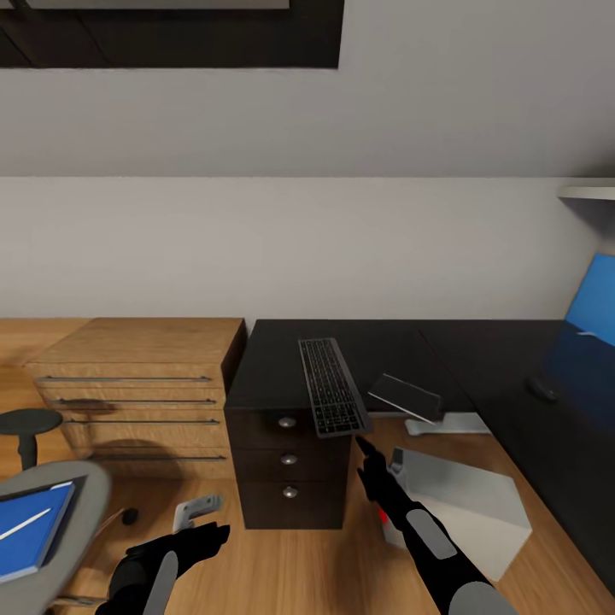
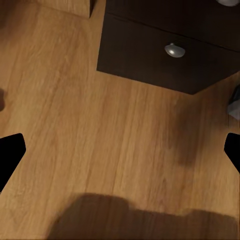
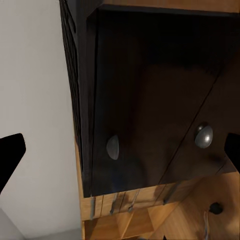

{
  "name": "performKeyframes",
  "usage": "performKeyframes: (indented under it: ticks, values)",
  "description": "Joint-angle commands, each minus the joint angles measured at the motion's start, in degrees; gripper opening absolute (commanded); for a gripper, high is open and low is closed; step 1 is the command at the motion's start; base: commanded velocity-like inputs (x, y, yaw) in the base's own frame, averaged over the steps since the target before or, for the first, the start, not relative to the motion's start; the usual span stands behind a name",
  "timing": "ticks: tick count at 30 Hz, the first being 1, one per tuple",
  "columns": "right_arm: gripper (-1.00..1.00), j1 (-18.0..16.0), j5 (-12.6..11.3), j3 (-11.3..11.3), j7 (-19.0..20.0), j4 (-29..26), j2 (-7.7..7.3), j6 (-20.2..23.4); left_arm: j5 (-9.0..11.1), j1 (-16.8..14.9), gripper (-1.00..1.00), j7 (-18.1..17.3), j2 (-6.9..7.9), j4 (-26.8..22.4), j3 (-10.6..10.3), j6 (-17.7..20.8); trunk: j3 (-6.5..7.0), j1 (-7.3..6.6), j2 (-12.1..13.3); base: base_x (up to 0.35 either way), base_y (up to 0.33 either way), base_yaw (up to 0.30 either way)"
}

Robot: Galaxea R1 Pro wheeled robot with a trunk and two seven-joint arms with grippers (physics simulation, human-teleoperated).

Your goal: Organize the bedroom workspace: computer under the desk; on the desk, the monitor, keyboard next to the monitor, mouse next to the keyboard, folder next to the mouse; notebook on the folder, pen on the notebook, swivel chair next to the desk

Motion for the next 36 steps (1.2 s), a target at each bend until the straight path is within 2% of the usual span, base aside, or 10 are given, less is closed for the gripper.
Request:
performKeyframes:
  ticks: [1, 7, 36]
  values:
    - [1.0, 0.0, -0.5, -0.2, 0.1, 0.0, 0.01, 0.4, 0.6, 0.0, 1.0, 0.4, -0.04, -0.1, 0.1, 0.2, -0.06, 0.02, 0.0, 0.231, 0.0, 0.0]
    - [1.0, 0.0, -0.5, -0.2, 0.1, 0.0, -0.04, 0.4, 0.6, 0.0, 1.0, 0.3, -0.01, -0.1, 0.1, 0.3, -0.06, 0.02, 0.0, 0.222, 0.0, 0.0]
    - [1.0, 0.0, -0.5, -0.2, 0.1, 0.0, -0.05, 0.5, 0.7, 0.0, 1.0, 0.4, 0.05, 1.1, 0.0, 0.3, -0.06, 0.02, 0.0, 0.064, 0.042, 0.0]
